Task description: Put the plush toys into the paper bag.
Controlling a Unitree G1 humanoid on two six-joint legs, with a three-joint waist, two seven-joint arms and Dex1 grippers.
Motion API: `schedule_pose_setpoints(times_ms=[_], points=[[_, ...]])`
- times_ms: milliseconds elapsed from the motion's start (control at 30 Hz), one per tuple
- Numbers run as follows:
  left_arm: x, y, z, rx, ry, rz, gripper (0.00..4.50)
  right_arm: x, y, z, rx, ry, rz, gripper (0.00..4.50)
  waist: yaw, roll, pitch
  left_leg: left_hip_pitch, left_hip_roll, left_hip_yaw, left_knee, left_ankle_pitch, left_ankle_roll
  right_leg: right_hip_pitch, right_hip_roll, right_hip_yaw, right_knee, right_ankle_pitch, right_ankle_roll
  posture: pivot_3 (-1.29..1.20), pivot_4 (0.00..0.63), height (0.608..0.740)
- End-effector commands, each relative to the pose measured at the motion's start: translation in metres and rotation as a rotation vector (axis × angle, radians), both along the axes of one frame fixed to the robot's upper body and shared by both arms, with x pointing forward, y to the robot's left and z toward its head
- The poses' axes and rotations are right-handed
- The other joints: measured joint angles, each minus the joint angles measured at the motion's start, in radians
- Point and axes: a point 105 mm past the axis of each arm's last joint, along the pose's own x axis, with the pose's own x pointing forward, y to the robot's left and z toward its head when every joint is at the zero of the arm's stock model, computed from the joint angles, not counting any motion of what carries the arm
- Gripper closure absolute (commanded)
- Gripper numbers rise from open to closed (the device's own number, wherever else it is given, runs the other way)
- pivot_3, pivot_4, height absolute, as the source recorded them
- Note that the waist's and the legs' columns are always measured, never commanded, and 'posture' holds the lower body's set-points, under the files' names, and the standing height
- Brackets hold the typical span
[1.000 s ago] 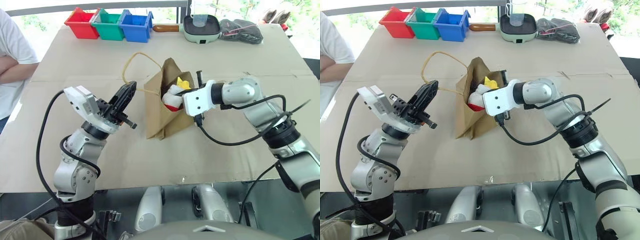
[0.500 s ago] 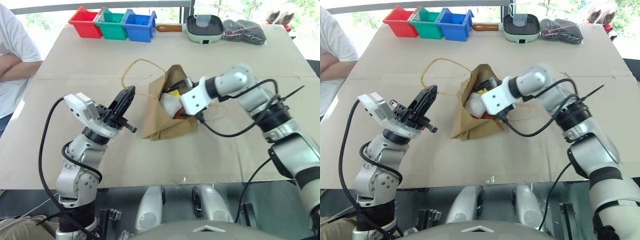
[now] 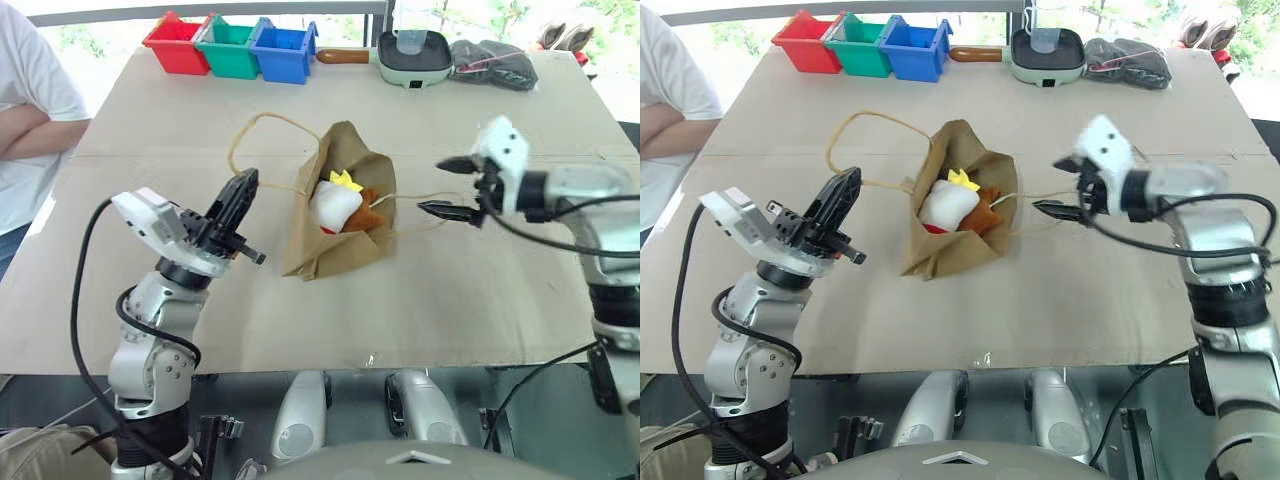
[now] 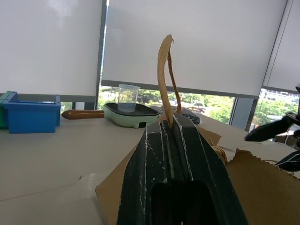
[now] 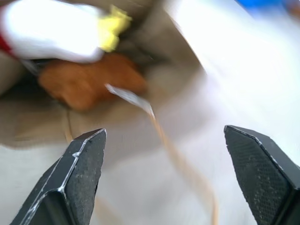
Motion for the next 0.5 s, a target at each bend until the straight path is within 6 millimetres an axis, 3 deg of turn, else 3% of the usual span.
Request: schedule_pose_setpoints(times_ms=[33, 200, 300, 400, 500], points=[[-0.002, 0.007, 0.008, 0.007, -0.038, 0.013, 4.50, -0.016, -0.018, 0.002, 0.234, 0.136, -0.176, 0.62, -0.001, -0.001, -0.001, 0.000, 0.001, -0.001, 0.000, 0.000, 0.000, 0.000, 0.001, 0.000, 0.000, 0.000, 0.000, 0.00, 0.150, 0.740], [0.000, 0.008, 0.012, 0.017, -0.043, 0.007, 4.50, -0.022, 0.007, -0.007, 0.439, 0.311, -0.153, 0.62, -0.007, 0.000, 0.000, 0.001, 0.001, 0.000, 0.000, 0.000, 0.000, 0.000, 0.004, 0.002, 0.000, 0.000, 0.000, 0.00, 0.150, 0.740], [0.000, 0.009, 0.015, 0.025, -0.051, 0.011, 4.50, -0.018, 0.012, -0.025, 0.435, 0.371, -0.192, 0.62, -0.006, 0.000, 0.000, 0.000, 0.002, -0.001, 0.000, 0.000, 0.000, 0.000, 0.004, 0.001, 0.000, 0.000, 0.000, 0.00, 0.150, 0.740], [-0.002, 0.010, 0.015, 0.028, -0.049, 0.017, 4.50, -0.019, 0.023, -0.029, 0.482, 0.400, -0.150, 0.62, -0.003, 0.000, 0.000, -0.001, 0.001, 0.000, 0.000, 0.000, 0.000, 0.000, 0.003, 0.001, -0.001, 0.000, 0.000, 0.00, 0.150, 0.740], [-0.004, 0.010, 0.015, 0.031, -0.045, 0.020, 4.50, -0.016, 0.036, -0.025, 0.562, 0.394, -0.088, 1.36, -0.005, 0.000, 0.000, 0.000, 0.001, 0.000, 0.000, 0.000, 0.000, 0.000, 0.003, 0.002, -0.001, 0.000, 0.000, 0.00, 0.150, 0.740]])
